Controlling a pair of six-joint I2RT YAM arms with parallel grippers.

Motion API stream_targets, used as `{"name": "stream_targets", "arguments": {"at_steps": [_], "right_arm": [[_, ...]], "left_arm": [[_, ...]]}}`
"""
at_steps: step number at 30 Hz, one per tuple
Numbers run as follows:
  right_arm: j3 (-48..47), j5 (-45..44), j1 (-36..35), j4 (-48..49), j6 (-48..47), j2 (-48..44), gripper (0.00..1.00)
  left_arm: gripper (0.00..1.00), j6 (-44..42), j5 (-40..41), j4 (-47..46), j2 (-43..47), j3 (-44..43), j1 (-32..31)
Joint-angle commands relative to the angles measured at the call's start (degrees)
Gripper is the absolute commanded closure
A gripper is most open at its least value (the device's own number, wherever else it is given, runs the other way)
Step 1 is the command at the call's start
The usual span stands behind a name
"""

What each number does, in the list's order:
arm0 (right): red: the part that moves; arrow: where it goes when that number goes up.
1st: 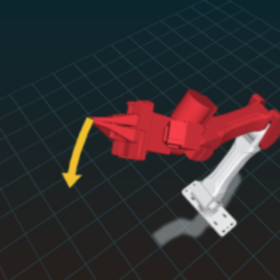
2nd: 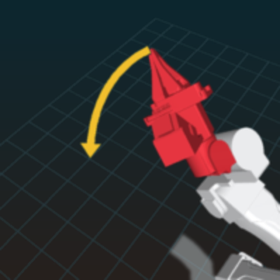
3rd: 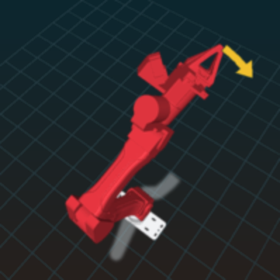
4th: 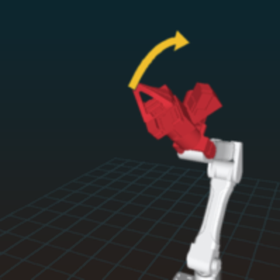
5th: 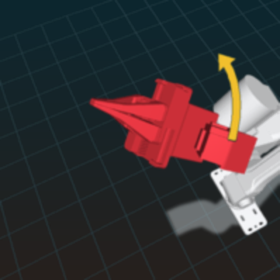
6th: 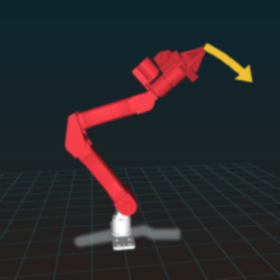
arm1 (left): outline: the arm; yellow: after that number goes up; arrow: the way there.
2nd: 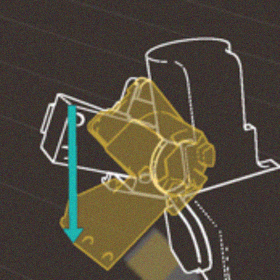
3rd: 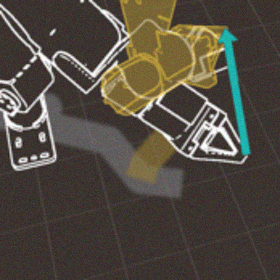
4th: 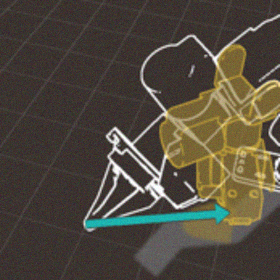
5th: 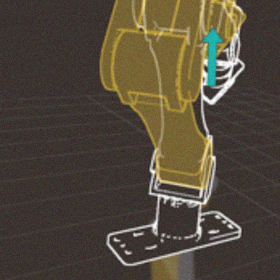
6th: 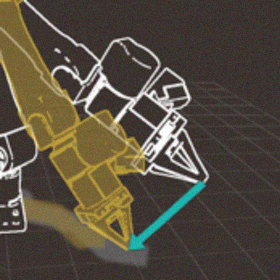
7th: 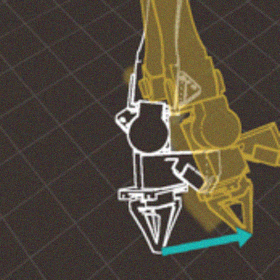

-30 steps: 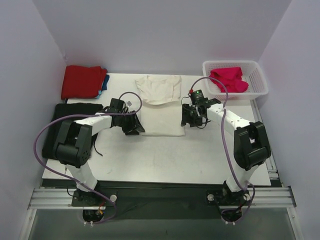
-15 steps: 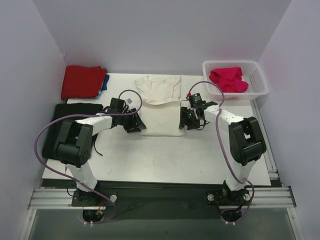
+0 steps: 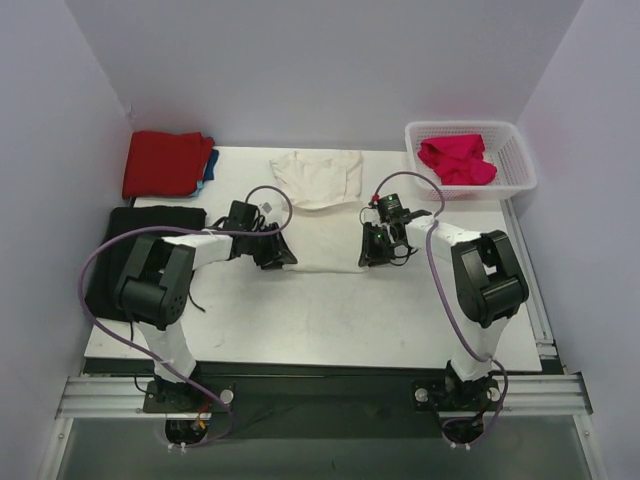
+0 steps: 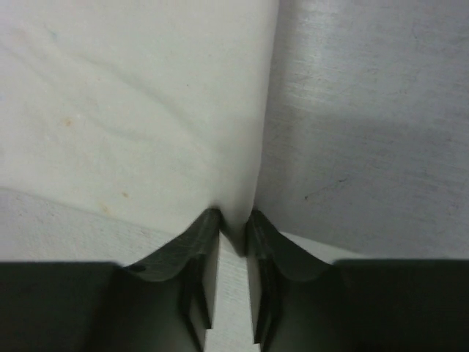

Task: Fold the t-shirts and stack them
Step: Grab one side of the 2/3 rectangular tshirt with both arms, then fold the long partially folded tshirt into a neat square

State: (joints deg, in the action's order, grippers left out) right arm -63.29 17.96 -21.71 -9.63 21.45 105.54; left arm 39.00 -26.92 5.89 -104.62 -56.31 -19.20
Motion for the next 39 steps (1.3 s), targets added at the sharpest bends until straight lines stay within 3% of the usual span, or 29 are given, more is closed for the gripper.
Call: {"name": "stream_targets", "arguments": {"at_steps": [1,2,3,4,5,13,20,39], "right_arm": [[0.62,1.91,0.44,-0.04,0.52,0.81,0.84],[0.79,2.08,0.36,-0.13,0.69,0.81,0.9],[1.06,2.34,0.44,-0.3,0.7,0.72,1.0],[1.41,2.43,0.36,-0.48,0.87,0.55,1.0],[2.28,2.52,0.18,-0.65,0.87,-0.15,1.0],[12.91,2.61,-1.48,-1.71,2.45,-9.64,1.0],[17.93,2.96,-8.43,-6.45,5.35,-21.4,1.0],[13.72,0.86,-15.9,-27.37,9.75,-45.68,1.0]], "left_arm": [[0.55,-0.86,1.78,-1.15,-2.17,0.59,-0.84],[0.59,-1.03,1.95,-0.45,-2.34,0.77,-0.92],[0.75,-1.21,1.96,-0.01,-2.52,0.77,-1.1],[0.93,-1.65,2.04,0.52,-2.43,1.03,-1.19],[1.0,-1.82,1.96,1.48,-2.35,1.38,-1.28],[1.0,-5.95,2.04,7.9,8.19,9.11,-1.28],[1.0,-7.63,1.95,18.52,23.12,11.66,-1.8],[1.0,-6.49,4.85,43.5,50.47,9.83,-3.74]]}}
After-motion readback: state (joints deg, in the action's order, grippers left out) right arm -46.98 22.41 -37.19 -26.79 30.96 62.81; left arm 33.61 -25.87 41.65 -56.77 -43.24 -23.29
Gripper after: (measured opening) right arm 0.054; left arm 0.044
